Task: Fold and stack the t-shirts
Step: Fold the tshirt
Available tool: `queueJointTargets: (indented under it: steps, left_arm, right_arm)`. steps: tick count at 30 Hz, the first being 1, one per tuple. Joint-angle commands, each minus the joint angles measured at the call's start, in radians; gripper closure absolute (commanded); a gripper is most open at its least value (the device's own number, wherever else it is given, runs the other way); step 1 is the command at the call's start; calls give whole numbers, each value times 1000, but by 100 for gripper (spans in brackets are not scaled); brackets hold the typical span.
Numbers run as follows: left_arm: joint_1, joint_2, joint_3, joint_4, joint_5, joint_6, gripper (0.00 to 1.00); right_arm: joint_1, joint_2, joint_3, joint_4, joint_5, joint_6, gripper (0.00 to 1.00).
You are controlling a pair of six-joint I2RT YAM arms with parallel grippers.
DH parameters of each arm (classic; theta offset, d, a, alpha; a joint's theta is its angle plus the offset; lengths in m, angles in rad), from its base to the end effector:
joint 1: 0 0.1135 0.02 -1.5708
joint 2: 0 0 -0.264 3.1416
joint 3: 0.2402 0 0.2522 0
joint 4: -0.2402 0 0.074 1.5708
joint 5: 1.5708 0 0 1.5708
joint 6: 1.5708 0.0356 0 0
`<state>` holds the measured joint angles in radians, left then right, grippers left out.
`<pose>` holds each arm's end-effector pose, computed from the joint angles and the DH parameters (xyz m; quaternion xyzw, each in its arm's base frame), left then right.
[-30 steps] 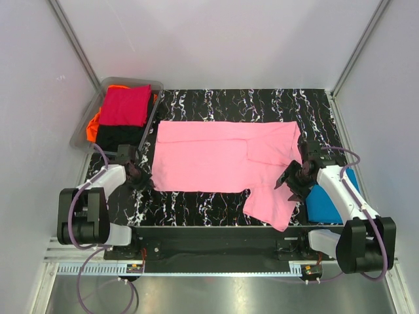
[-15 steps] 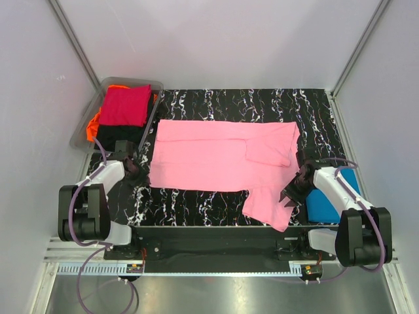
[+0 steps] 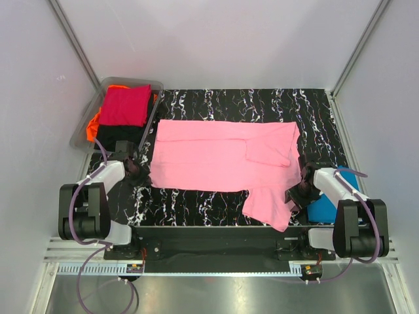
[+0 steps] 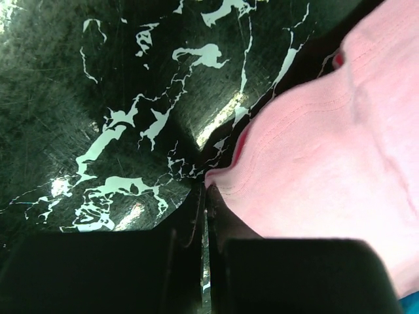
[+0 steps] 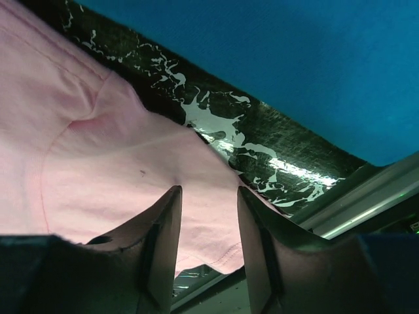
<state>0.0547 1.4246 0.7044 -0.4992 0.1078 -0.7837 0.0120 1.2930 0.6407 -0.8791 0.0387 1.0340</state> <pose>0.2427 0.0095 0.1555 -0.3916 0.9019 -0.1118 0.1442 0.1830 0.0008 0.1569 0.4892 0.8717 -0.0069 0.0267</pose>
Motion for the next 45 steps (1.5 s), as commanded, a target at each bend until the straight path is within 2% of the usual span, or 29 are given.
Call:
queueJointTargets:
  steps: [1,7,11,15,19,22,23,25,34,37,39,43,45]
  left_arm:
    - [5,5,12,36,30,0,100]
    - [5,8,17,36,47,-5,100]
    - [4,17,24,39,59,-11,100]
    - [5,16,29,39,64,-15,100]
    - [5,5,23,39,64,-16,100]
    - [5,-10,14,37,63,-15,100]
    - [5,-18,12,37,61,-17,100]
    - [7,-26,6,36,56,-17,100]
    - [5,-87,-13,22,64,-28,100]
    - [7,-98,-16,21,66,-32,100]
    - [5,-102,-17,21,73,-34,100]
    - [5,-115,-22,19,72,-25,100]
    - [5,-115,-23,19,70,-25,100]
  right_arm:
    - [-3,5,23,8,59,60,53]
    - [0,46,36,6,7,138,51]
    - [-1,69,57,9,50,187,51]
    - [-1,120,82,31,64,181,58]
    - [-1,100,70,42,67,176,70]
    - [0,62,53,48,59,158,85]
    - [0,52,51,46,69,152,94]
    - [-1,36,45,46,79,140,100]
    - [-1,-93,20,20,78,74,98]
    - [-7,-106,34,8,95,66,72]
    - [-7,-78,53,35,63,52,70]
    - [-6,-61,18,49,-17,138,67]
    - [-6,-78,-24,48,-13,188,59]
